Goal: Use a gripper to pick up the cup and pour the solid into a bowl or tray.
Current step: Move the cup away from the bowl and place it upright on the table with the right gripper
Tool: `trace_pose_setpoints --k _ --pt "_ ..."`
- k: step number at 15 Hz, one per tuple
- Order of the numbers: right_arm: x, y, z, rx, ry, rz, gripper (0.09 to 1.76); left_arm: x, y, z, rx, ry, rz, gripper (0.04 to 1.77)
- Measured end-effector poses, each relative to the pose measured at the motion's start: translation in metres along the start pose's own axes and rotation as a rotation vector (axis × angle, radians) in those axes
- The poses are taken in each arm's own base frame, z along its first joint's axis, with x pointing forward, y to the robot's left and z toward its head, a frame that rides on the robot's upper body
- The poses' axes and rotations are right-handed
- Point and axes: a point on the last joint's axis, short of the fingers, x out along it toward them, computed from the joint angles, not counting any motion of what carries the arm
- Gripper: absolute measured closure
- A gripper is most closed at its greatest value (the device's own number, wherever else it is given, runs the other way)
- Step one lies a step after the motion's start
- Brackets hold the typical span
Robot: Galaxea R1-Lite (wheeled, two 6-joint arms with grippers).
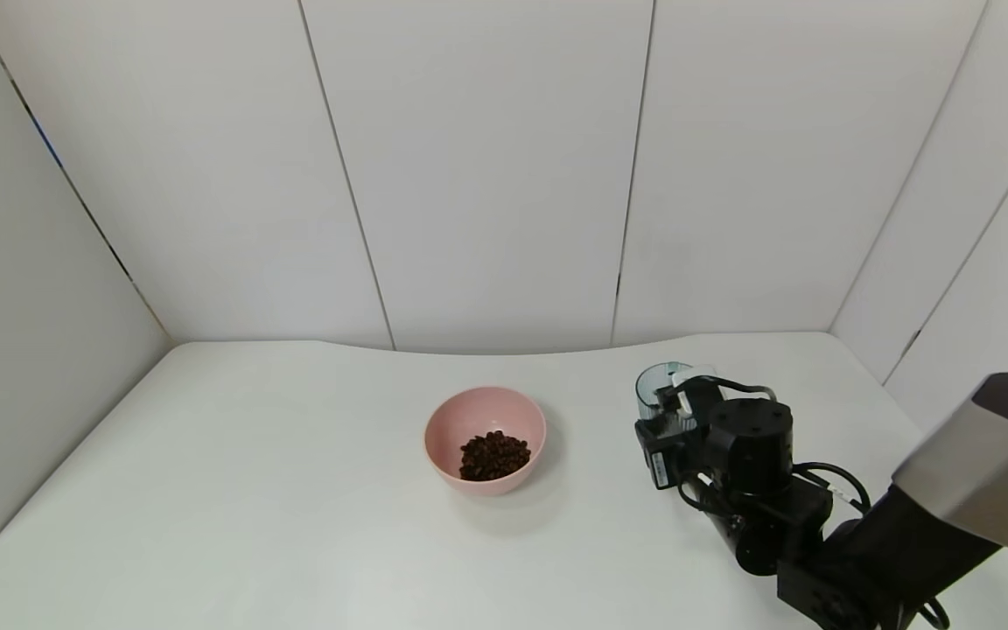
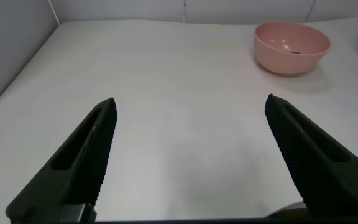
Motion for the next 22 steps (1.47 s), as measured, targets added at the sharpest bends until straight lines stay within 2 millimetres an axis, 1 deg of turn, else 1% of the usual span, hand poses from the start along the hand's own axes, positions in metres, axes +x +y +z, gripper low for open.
trace_pose_setpoints --k 5,16,17,19,22 --pt "0.002 0.002 -0.011 -0.017 0.032 0.002 0.53 0.0 0.0 0.0 0.0 0.0 0.0 0.09" --pt "0.001 0.002 -0.016 -0.029 0.049 0.006 0.53 0.0 0.0 0.0 0.0 0.0 0.0 0.09" --pt "0.0 0.001 -0.017 -0.03 0.051 0.006 0.51 0.0 0.0 0.0 0.0 0.0 0.0 0.09" --pt "0.0 0.002 -0.017 -0.03 0.05 0.006 0.4 0.0 0.0 0.0 0.0 0.0 0.0 0.09" --pt "0.0 0.001 -0.016 -0.028 0.041 0.004 0.32 0.0 0.0 0.0 0.0 0.0 0.0 0.09"
